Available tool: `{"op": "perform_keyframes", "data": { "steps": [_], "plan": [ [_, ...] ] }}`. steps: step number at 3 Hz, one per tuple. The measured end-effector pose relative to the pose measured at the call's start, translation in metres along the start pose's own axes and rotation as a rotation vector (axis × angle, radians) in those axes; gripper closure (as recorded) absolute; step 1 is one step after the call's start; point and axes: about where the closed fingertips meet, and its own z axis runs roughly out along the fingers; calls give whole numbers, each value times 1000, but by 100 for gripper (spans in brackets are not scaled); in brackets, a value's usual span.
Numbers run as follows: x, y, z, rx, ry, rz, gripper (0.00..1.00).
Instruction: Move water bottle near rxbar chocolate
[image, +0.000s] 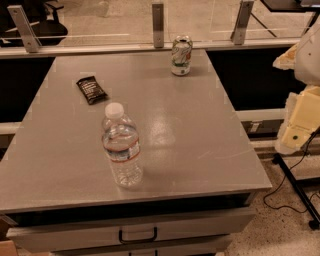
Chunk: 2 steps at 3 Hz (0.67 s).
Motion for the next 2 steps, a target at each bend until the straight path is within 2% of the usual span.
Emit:
{"op": "perform_keyframes", "data": {
  "steps": [2],
  "plan": [
    [-4,-1,1,2,-22,-7,0]
  ]
}}
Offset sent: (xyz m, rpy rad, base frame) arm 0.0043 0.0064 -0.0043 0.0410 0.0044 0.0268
